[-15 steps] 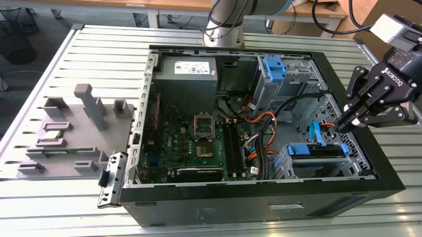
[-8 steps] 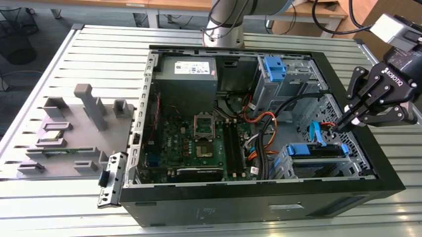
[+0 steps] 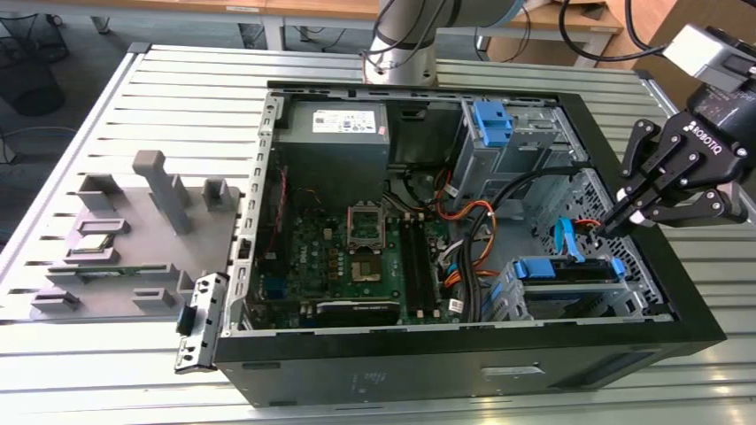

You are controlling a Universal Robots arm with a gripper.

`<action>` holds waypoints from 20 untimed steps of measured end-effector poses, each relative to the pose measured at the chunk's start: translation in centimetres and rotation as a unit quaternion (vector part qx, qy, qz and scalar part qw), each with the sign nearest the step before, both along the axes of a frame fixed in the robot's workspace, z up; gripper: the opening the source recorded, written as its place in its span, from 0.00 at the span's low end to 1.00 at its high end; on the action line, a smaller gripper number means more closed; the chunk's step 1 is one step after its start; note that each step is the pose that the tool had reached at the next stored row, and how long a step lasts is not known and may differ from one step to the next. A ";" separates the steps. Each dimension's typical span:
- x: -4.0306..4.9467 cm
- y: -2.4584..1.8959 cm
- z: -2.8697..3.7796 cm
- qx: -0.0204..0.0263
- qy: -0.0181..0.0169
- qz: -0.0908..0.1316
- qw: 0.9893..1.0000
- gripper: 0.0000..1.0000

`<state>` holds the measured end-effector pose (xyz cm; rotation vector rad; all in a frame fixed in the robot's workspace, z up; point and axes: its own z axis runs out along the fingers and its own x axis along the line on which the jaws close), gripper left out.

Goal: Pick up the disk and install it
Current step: 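Insert the second disk wire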

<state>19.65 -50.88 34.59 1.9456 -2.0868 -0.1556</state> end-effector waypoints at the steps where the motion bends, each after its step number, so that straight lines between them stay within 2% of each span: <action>1: 0.00 0.00 0.00 0.000 0.000 0.000 1.000 0.17; 6: -0.34 -0.03 0.00 0.000 0.000 0.002 1.000 0.17; 11: -0.96 -0.07 -0.02 0.000 -0.003 0.005 1.000 0.17; 16: -1.36 -0.16 -0.05 0.000 -0.013 0.009 1.000 0.17; 20: -1.55 -0.25 -0.10 0.000 -0.025 0.012 1.000 0.17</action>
